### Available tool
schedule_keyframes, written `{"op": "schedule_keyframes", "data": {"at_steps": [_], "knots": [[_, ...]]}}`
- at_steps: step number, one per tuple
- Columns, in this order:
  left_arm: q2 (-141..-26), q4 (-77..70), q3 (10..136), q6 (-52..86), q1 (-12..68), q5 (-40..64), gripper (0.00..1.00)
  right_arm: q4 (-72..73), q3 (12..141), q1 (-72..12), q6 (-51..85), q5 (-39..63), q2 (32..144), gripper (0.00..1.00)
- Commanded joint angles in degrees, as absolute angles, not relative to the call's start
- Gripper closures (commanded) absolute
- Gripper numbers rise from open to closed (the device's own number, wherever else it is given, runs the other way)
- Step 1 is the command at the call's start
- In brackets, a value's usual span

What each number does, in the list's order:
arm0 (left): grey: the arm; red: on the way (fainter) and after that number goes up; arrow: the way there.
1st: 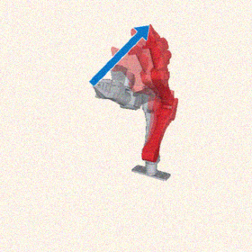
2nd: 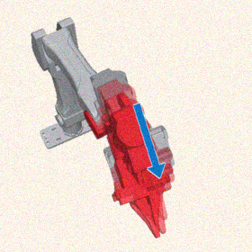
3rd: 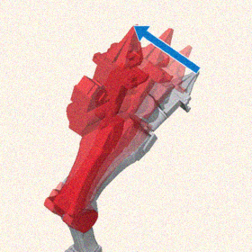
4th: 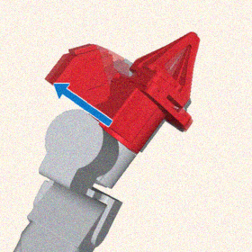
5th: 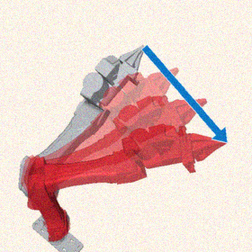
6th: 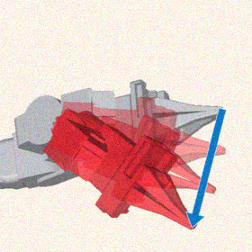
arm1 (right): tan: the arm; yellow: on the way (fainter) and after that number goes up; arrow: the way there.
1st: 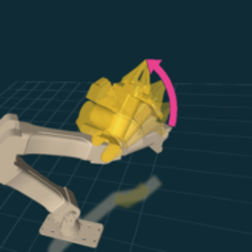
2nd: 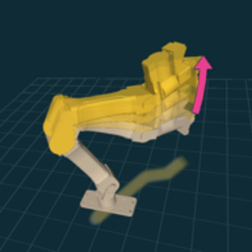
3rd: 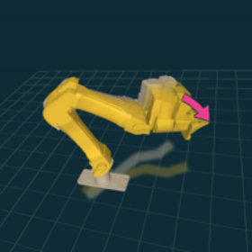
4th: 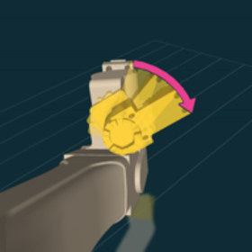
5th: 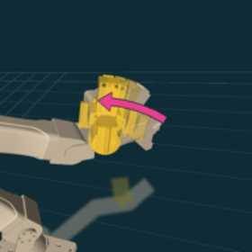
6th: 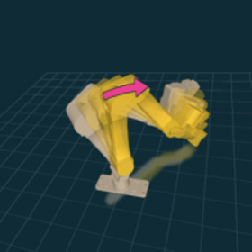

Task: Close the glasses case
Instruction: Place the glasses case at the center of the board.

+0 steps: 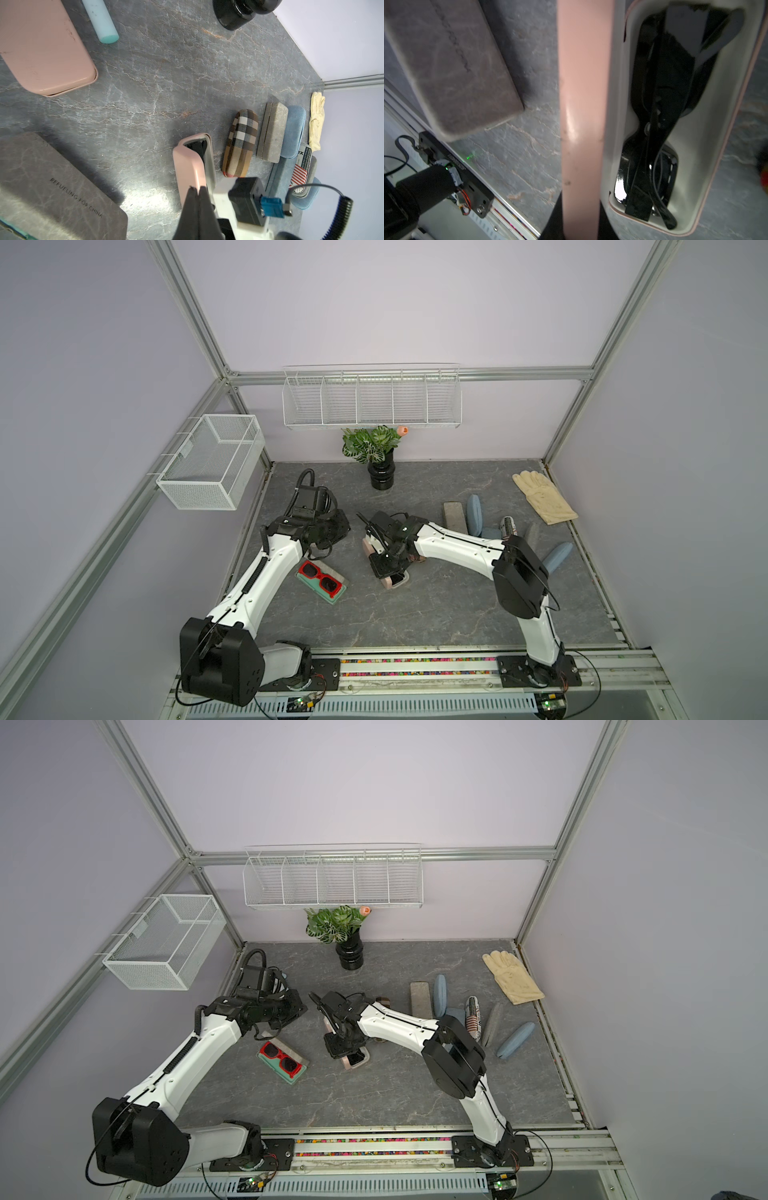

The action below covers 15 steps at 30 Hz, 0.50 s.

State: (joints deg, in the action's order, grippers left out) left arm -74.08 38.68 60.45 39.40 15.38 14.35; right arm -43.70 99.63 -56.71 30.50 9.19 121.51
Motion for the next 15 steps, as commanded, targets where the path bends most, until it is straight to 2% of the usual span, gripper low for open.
{"op": "schedule_keyframes", "data": {"at_steps": [1,7,13,15], "knots": [[-74.74,36.46,58.95,39.92,15.36,15.73,1.0,-44.51,103.11,-56.84,35.55,8.14,123.37,0.81],[-75.88,35.31,57.73,40.14,16.55,15.67,1.0,-43.7,103.02,-56.83,40.07,6.83,122.87,0.77],[-77.38,35.22,58.48,40.11,18.16,15.05,1.0,-43.16,101.75,-56.9,40.04,6.4,120.34,0.51],[-77.54,35.63,58.84,40.06,18.65,14.74,1.0,-43.3,101.17,-56.88,39.47,5.83,118.75,0.46]]}}
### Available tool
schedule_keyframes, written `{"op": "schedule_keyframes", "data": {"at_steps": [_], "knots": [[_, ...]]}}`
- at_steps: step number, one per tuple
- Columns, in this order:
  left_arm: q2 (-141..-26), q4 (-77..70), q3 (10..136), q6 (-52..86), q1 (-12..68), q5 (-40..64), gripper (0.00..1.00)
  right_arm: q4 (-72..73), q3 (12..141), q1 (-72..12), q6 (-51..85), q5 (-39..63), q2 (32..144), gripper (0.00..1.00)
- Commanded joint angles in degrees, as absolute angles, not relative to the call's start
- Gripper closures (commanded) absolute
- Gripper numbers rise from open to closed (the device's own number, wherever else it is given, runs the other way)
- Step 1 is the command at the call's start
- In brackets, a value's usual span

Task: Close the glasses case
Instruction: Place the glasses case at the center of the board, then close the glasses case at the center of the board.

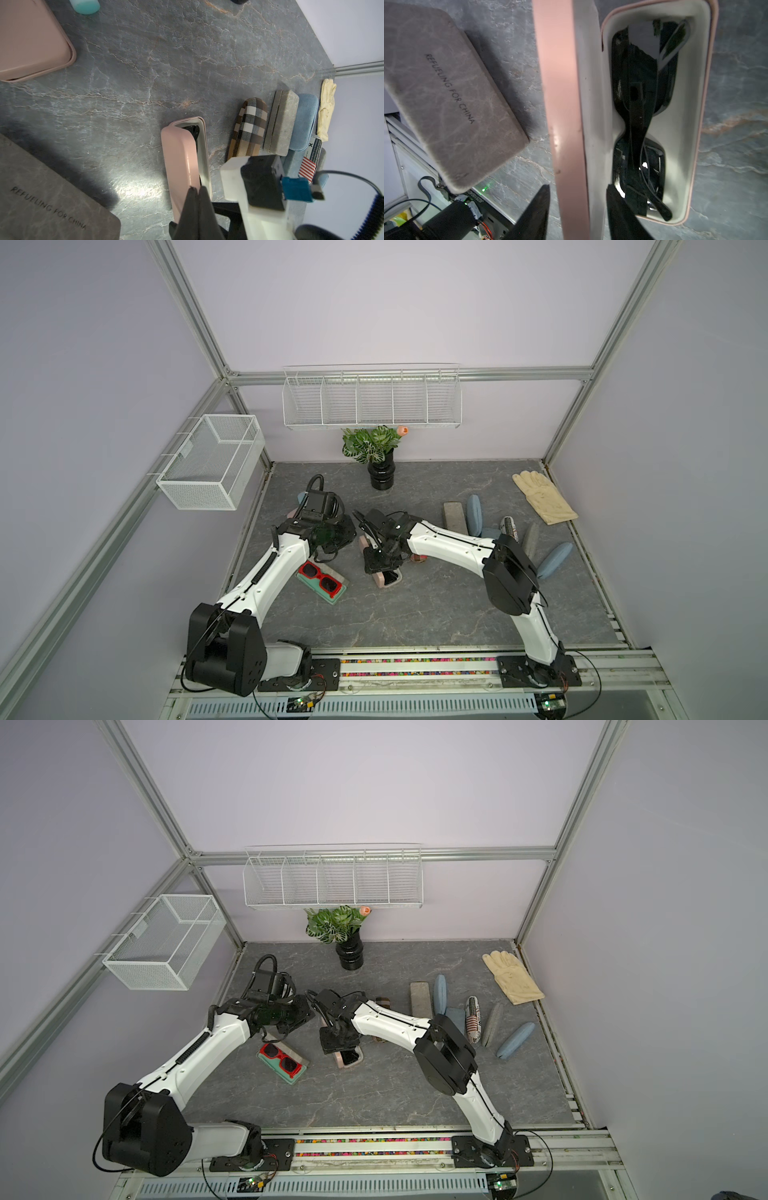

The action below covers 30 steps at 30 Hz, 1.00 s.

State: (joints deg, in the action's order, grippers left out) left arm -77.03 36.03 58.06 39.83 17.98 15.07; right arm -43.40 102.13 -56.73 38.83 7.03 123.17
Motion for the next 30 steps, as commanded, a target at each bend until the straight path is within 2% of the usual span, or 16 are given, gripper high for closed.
{"op": "schedule_keyframes", "data": {"at_steps": [1,5,7,11,14,30], "knots": [[-77.6,35.85,58.95,39.93,18.72,14.5,1.0,-43.61,100.97,-56.86,39.12,5.34,117.89,0.44],[-76.94,36.97,59.15,39.59,19.07,14.22,1.0,-44.25,98.76,-55.96,37.0,3.85,114.48,0.41],[-76.14,37.78,58.98,39.0,19.07,14.05,1.0,-44.14,97.0,-54.78,35.78,3.52,113.02,0.42],[-75.06,39.29,58.21,37.96,19.49,14.9,1.0,-42.35,92.64,-50.81,33.23,5.6,111.36,0.81],[-75.41,38.47,56.84,38.29,21.12,15.16,1.0,-42.24,91.91,-48.27,30.28,7.44,112.24,0.93],[-79.84,35.63,55.28,40.43,25.14,15.14,1.0,-42.76,95.86,-43.24,25.07,12.17,123.24,0.91]]}}
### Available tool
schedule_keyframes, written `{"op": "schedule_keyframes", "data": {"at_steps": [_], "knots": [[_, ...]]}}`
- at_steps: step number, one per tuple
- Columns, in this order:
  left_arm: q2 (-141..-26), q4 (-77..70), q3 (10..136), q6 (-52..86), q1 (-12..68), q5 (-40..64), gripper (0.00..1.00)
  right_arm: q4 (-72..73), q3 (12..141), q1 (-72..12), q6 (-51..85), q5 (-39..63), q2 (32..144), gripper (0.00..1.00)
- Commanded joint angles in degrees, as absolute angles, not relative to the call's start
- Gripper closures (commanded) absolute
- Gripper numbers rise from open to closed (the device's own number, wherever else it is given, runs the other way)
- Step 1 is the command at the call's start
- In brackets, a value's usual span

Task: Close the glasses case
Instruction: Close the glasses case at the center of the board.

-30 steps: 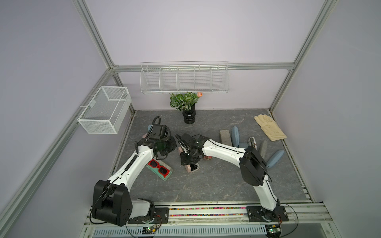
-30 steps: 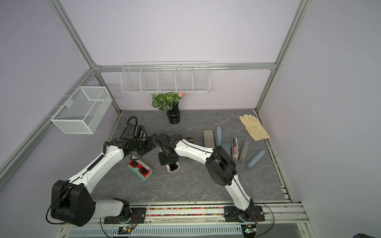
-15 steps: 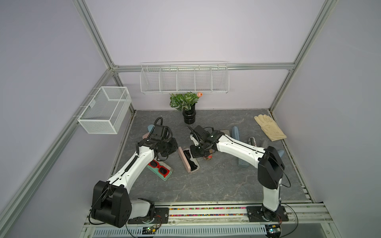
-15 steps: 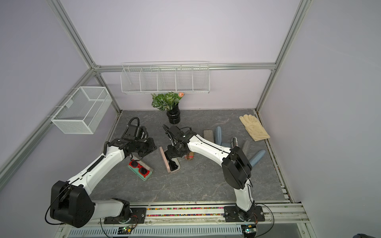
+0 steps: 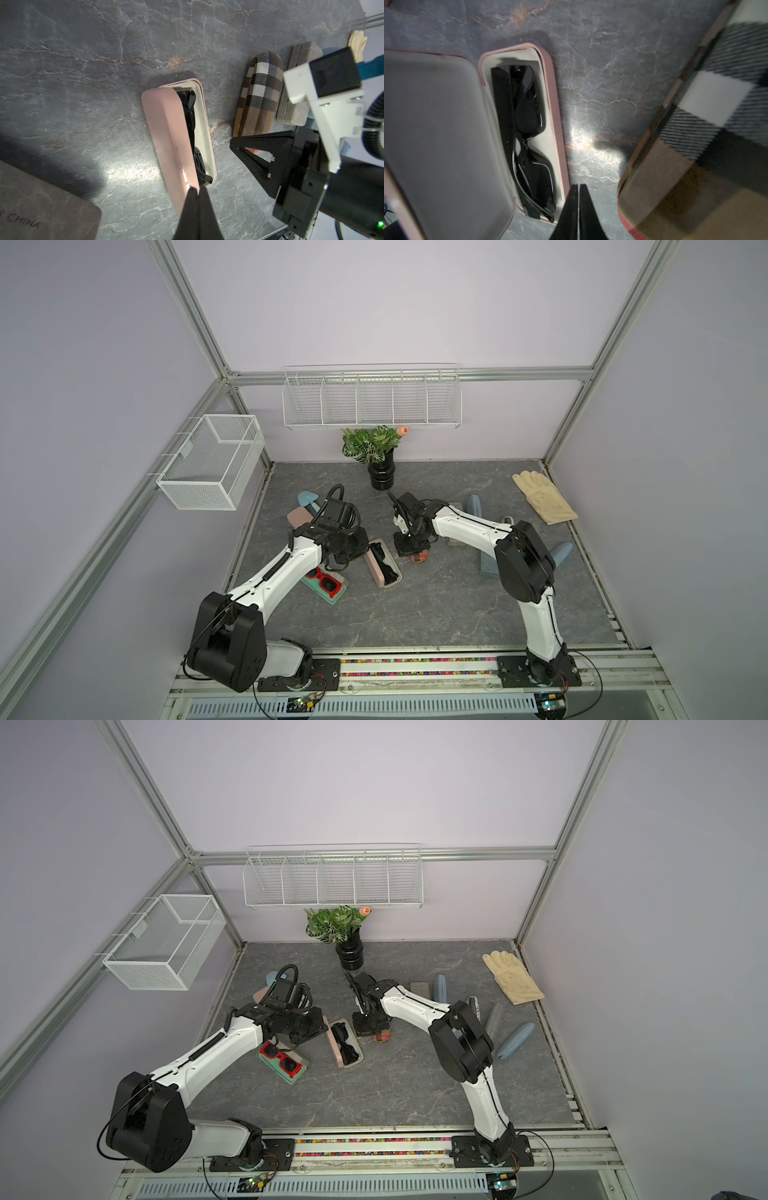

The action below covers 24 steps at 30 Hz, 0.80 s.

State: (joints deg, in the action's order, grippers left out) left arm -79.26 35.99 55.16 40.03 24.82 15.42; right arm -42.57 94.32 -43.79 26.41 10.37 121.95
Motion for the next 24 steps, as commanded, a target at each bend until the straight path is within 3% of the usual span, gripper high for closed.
{"op": "schedule_keyframes", "data": {"at_steps": [1,10,24], "knots": [[-79.68,35.96,55.22,40.32,25.26,14.96,1.0,-42.75,95.91,-43.25,25.01,12.47,123.67,0.91],[-74.36,40.78,56.29,38.61,25.17,11.09,1.0,-42.64,96.06,-43.22,24.83,12.83,125.37,0.9],[-82.17,35.88,53.25,39.15,25.61,14.5,1.0,-43.24,97.03,-43.28,24.61,13.74,127.23,0.88]]}}
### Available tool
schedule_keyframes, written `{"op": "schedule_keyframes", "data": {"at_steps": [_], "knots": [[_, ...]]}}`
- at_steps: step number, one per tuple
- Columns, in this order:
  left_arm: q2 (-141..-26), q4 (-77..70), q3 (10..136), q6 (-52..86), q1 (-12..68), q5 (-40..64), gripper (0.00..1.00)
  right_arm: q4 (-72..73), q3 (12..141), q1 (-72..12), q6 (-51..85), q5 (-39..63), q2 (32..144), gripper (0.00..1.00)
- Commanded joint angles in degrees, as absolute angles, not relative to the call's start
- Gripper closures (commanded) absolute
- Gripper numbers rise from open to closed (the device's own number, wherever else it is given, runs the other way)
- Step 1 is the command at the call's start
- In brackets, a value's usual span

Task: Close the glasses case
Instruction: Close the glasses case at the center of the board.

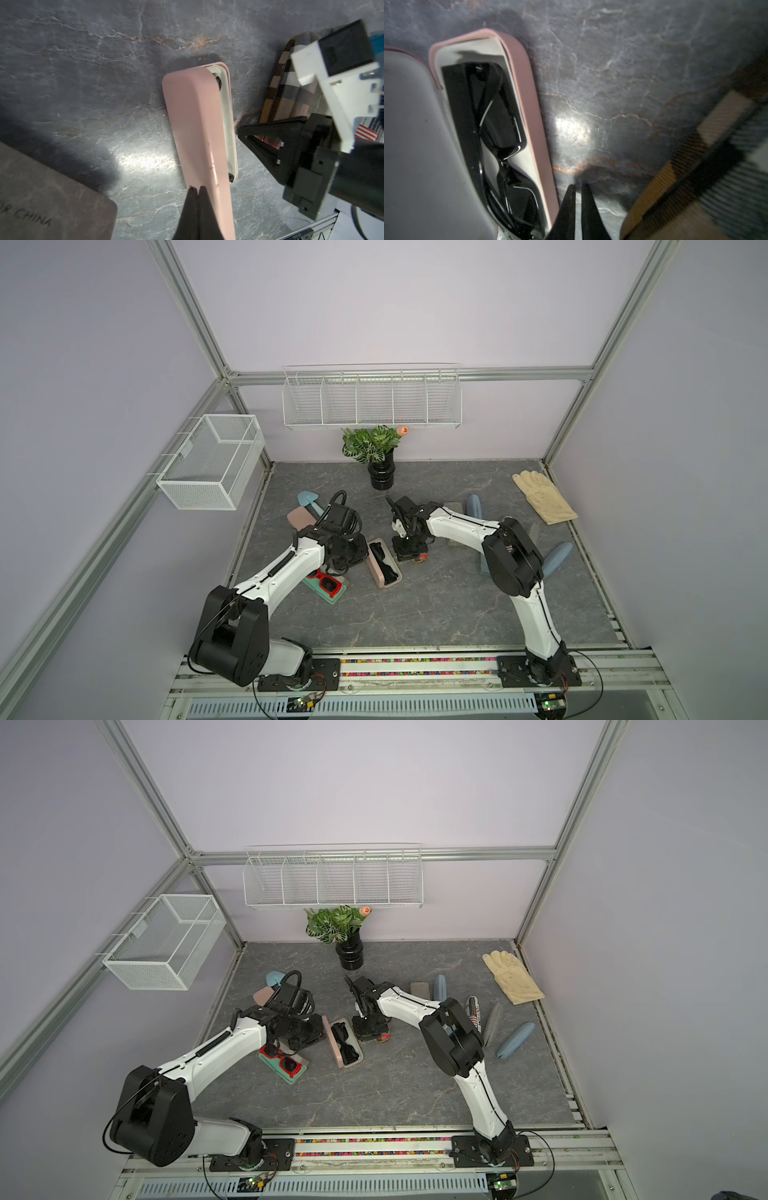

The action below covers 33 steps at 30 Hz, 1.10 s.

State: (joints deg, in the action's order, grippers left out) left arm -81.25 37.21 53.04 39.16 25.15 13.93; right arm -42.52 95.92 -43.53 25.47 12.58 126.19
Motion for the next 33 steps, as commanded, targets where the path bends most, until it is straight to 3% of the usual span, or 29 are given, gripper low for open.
{"op": "schedule_keyframes", "data": {"at_steps": [1,23,28,33], "knots": [[-82.57,35.7,53.35,39.23,25.83,14.5,1.0,-43.24,97.03,-43.24,24.57,13.88,127.25,0.88],[-94.78,32.28,61.52,41.49,34.28,14.15,1.0,-40.05,98.11,-44.59,24.47,19.0,127.53,0.87],[-94.45,33.05,61.86,41.38,34.28,13.18,1.0,-40.29,97.47,-44.36,25.16,15.68,124.88,0.86],[-88.09,36.46,62.85,41.18,33.98,8.94,1.0,-40.8,96.21,-44.21,25.34,11.82,120.64,0.79]]}}
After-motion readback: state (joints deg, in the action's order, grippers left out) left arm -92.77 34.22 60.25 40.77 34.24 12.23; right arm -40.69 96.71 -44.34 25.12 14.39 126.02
